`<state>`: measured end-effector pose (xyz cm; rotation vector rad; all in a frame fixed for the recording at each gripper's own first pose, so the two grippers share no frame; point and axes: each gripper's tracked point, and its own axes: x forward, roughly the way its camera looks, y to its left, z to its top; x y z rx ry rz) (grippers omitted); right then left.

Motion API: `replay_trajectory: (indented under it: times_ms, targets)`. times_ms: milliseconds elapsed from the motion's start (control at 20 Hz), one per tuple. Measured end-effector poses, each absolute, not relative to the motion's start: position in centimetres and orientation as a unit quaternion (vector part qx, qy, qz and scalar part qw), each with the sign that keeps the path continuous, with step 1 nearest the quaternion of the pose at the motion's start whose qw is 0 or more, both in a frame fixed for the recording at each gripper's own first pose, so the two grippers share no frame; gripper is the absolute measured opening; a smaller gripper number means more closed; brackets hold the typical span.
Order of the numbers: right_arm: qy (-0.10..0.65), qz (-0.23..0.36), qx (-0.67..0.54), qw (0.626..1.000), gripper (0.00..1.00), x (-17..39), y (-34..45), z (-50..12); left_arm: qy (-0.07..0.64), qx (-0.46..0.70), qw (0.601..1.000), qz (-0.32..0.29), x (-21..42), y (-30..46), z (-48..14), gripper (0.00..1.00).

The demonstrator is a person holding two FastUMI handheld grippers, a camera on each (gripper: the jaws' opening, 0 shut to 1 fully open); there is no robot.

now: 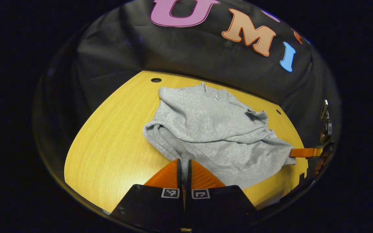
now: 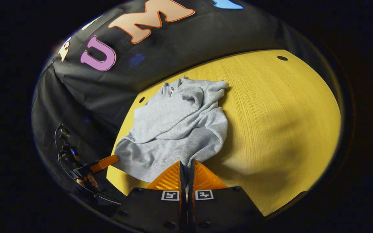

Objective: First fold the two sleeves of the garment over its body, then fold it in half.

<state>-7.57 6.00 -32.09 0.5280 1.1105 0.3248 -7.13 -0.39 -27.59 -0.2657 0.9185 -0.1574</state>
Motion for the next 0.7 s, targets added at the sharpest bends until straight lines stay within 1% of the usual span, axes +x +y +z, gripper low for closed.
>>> replay_trajectory:
  times_ms: [300,350,400,500,700]
  targets:
    - [0.500,0.151,0.304,0.797,0.04,-4.2,6.1,-29.5,0.420,-0.149,0.892,-0.079,-3.9,0.0,-25.3,0.00]
    - [0.496,0.150,0.312,0.796,0.04,-3.5,6.1,-29.2,0.416,-0.151,0.893,-0.078,-3.2,0.1,-25.0,0.02]
    - [0.493,0.150,0.321,0.795,0.03,-2.8,6.2,-28.9,0.414,-0.154,0.894,-0.079,-2.6,0.2,-24.6,0.00]
    - [0.485,0.146,0.338,0.793,0.04,-1.4,5.9,-28.1,0.407,-0.160,0.896,-0.077,-1.2,0.4,-24.2,0.00]
    - [0.472,0.117,0.381,0.786,0.03,2.4,5.7,-28.0,0.407,-0.181,0.892,-0.069,1.9,0.8,-24.0,0.00]
